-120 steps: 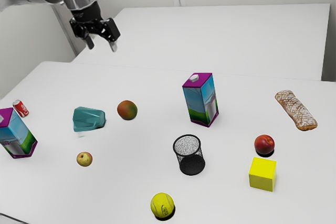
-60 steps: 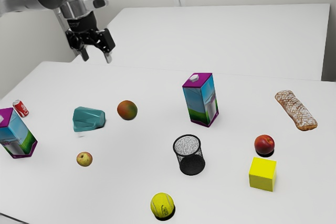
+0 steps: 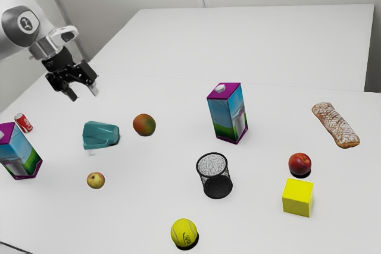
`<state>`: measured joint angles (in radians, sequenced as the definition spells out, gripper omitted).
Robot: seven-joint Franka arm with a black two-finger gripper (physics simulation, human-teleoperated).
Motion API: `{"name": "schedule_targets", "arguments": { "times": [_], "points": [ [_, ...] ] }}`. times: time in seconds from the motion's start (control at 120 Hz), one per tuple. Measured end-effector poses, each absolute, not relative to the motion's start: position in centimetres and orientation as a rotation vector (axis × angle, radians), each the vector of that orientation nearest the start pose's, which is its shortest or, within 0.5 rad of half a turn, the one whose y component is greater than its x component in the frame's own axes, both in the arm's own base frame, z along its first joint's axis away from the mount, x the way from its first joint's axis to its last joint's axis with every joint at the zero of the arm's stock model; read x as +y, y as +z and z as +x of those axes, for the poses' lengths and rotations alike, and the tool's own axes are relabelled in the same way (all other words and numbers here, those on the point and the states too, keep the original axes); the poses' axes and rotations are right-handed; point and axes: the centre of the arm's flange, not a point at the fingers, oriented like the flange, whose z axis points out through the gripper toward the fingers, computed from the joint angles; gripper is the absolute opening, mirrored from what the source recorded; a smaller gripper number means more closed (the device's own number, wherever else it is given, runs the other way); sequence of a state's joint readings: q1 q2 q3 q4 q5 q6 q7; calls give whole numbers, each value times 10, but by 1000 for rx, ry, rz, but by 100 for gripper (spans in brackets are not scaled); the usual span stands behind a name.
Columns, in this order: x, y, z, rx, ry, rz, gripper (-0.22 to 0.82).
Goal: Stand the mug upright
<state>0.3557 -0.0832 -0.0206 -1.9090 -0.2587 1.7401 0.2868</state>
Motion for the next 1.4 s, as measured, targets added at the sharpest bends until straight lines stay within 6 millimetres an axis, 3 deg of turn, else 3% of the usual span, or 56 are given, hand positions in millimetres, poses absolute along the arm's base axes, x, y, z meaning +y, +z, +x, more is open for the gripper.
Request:
{"name": "schedule_targets", "arguments": {
  "times": [0.167,0.433,0.517,0.65,0.908,1.233,1.4],
  "points": [
    [176,501,499,-164,-47,-3458,60],
    [250,434,493,-237,-104,-3596,60],
    [274,411,497,-230,-124,-3629,60],
    [295,391,507,-165,-176,-3667,60],
    [323,349,518,-49,-212,-3758,60],
    [328,310,524,64,-292,-3905,60],
    [327,301,527,138,-347,-3945,60]
  ]
}}
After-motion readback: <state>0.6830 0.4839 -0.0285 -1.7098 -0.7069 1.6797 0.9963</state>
